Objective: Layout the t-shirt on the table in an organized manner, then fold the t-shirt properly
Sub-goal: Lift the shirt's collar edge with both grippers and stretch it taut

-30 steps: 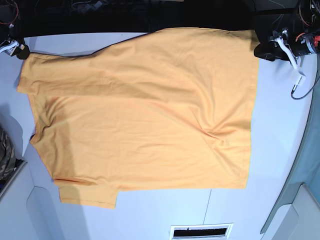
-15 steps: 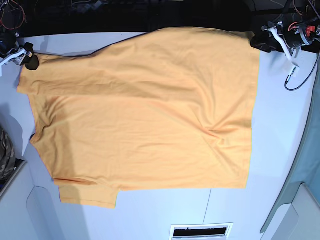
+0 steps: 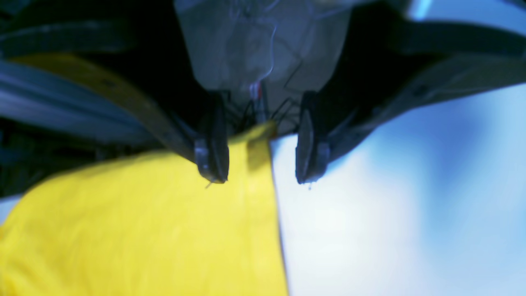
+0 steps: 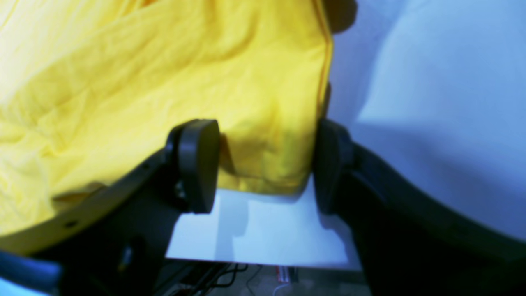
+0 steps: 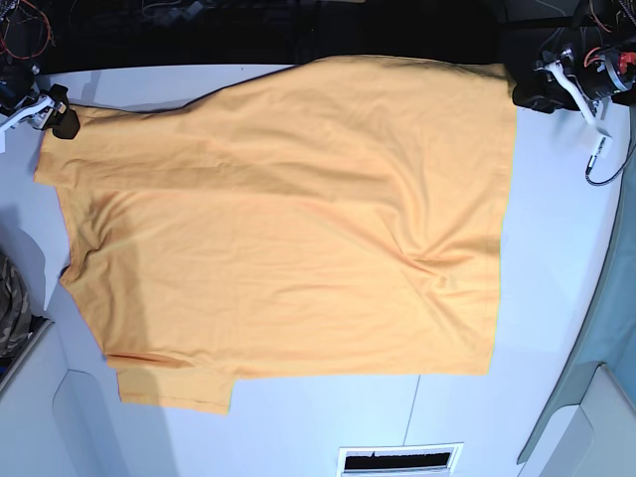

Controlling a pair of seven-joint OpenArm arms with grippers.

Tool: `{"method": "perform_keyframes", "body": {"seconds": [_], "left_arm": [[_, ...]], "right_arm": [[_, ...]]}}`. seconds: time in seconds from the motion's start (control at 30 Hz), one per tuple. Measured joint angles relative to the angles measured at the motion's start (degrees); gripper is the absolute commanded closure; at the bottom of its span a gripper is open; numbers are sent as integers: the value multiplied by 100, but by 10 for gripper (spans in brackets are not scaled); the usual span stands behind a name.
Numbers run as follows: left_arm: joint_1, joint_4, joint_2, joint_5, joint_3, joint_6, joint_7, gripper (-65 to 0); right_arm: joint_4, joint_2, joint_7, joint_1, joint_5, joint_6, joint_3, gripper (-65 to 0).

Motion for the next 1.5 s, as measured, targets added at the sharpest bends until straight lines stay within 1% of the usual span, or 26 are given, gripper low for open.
{"method": "perform_keyframes", "body": {"seconds": [0.07, 0.2, 0.33, 0.43, 0.57, 0.63, 0.7, 0.73, 0.77, 0.8, 0.83, 0.87, 0.9, 0.97, 1.07, 1.13, 1.2, 1.27, 1.3, 1.37, 1.4, 1.5], "left_arm": [[-2, 0, -2, 2, -107, 2, -2, -305], [0, 0, 46, 105, -98, 2, 2, -305], [2, 0, 234, 358, -94, 4, -2, -305], [2, -2, 341, 411, -61, 2, -4, -305], [-13, 0, 350, 487, 275, -7, -94, -305], [-15, 7, 348, 581, 472, -22, -245, -304], [-17, 17, 348, 667, 627, -24, -398, -289], [-15, 20, 348, 726, 682, -42, -485, -261], [-17, 26, 348, 800, 713, -44, -527, -215], [-22, 26, 348, 855, 730, -42, -542, -156], [-31, 26, 348, 909, 732, -39, -546, -97], [-31, 26, 348, 935, 732, -39, -562, -44], [-31, 24, 348, 931, 732, -39, -560, -5], [-31, 24, 350, 907, 732, -37, -557, 0], [-20, 59, 313, 737, 741, -13, -529, 0], [2, 223, 201, 619, 769, 7, -380, 0], [42, 483, 83, 385, 732, 22, -302, 0], [28, 798, -20, 68, 640, 28, -79, 0], [15, 940, -42, -57, 599, 24, 11, 0], [0, 1180, -63, -157, 525, 7, 109, 0], [2, 1250, -74, -144, 494, 0, 138, 0], [33, 1405, -85, -144, 380, -4, 177, 0]], "right_arm": [[0, 0, 2, -2, 0, 0, 0, -359], [0, 0, 0, 0, -15, 0, 0, -359], [0, 0, 0, -2, 9, 0, 0, -359], [0, 0, 0, 0, 11, 0, 0, -359], [0, 0, 0, 0, 46, -2, 0, -359], [0, 0, 0, -2, 101, -2, 0, -359], [0, 0, -4, -2, 114, -2, 0, -358], [0, 0, -4, -2, 114, -2, 0, -357], [0, 0, -7, -2, 114, -2, 0, -352], [0, 0, -9, -2, 114, -2, 0, -326], [0, 0, -15, -2, 114, -4, 0, -282], [0, 0, -48, -2, 109, -11, 0, -221], [-4, -4, -66, -4, 109, -17, 0, -147], [-9, -17, -90, -4, 94, -28, -11, 0], [-11, -15, -109, -7, 94, -22, -13, 0], [-4, -26, -146, -4, 87, -20, 81, 0], [42, -61, -313, -7, 63, -20, 302, 0], [116, -63, -579, -33, 74, -17, 584, 0], [146, -61, -715, -44, 136, -22, 741, 0], [199, -57, -883, -136, 503, -7, 1027, 0], [223, -59, -938, -184, 592, 87, 1141, 0], [284, -61, -977, -380, 702, 107, 1329, 0]]}}
